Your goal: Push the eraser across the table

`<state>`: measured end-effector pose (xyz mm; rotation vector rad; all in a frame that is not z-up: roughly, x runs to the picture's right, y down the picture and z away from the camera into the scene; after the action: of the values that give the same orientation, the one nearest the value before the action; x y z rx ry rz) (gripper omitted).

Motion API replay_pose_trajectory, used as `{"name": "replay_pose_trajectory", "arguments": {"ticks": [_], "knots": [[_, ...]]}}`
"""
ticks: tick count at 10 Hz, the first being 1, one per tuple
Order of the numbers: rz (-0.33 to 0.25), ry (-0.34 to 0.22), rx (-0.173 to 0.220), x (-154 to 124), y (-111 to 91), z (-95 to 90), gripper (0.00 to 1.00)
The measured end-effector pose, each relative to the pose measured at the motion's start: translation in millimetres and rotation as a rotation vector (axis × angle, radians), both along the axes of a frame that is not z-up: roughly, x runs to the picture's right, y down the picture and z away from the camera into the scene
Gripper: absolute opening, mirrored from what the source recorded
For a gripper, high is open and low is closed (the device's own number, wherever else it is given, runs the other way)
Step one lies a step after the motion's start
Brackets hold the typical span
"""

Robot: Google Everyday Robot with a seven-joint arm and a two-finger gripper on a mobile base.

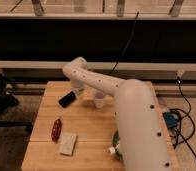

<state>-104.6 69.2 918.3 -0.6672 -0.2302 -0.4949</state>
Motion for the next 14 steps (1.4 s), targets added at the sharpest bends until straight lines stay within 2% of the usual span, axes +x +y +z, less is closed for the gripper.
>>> {"name": "replay_pose_trajectory", "arguments": {"ticks": [9,14], "knots": [[-0.009,-0.024,-0.013,0.8,9.7,29.7,0.00],[-0.030,-0.061,-0.002,-19.3,3.3,30.9,0.00]]}}
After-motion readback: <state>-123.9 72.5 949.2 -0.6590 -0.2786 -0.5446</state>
